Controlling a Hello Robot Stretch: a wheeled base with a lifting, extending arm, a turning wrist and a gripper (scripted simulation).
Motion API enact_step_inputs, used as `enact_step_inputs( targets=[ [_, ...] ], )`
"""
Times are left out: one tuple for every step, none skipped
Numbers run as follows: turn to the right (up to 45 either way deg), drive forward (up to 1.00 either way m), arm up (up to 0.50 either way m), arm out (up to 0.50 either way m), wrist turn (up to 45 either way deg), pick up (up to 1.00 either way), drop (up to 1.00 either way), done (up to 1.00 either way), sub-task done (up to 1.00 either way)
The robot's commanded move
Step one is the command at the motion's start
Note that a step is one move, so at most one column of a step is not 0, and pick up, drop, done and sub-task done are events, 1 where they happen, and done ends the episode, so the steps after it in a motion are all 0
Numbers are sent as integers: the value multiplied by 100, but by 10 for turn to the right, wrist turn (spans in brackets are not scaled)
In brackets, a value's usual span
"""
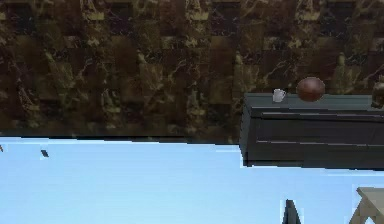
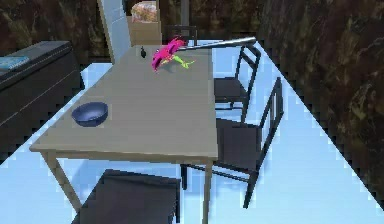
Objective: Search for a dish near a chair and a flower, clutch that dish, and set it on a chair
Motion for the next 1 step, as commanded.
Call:
enact_step_inputs(
  targets=[
    [0,25,0,0,0,0,0,0,0]
  ],
)
